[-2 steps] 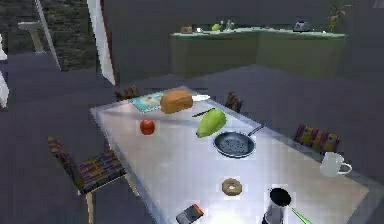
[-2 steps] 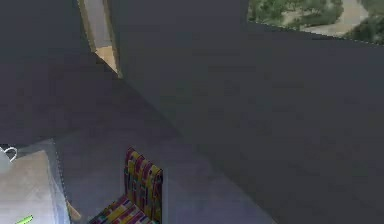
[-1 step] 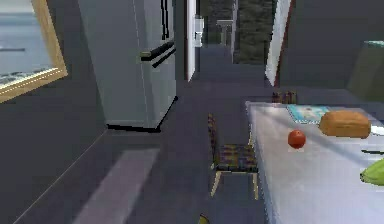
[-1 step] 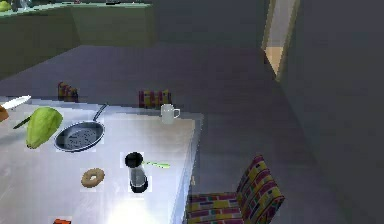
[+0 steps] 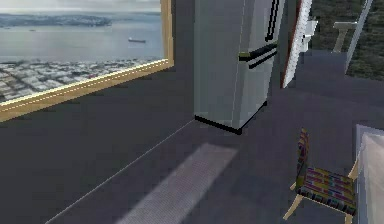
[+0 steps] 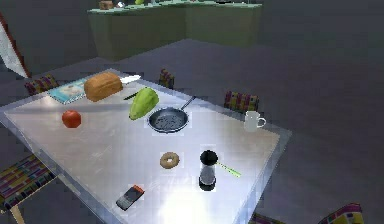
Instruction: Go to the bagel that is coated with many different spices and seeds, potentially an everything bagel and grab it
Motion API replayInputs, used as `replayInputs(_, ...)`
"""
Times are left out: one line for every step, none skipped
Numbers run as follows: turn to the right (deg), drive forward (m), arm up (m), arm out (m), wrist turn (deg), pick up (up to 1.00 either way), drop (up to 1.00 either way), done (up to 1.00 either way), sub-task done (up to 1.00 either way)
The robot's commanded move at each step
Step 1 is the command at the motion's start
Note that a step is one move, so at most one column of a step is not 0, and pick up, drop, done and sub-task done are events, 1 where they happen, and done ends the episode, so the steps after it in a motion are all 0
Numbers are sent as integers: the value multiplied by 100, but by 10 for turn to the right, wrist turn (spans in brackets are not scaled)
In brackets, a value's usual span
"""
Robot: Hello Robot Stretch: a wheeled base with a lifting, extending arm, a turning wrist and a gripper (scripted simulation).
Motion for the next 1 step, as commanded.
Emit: replayInputs(0, 0, 50, 0, 0, 0, 0, 0, 0)
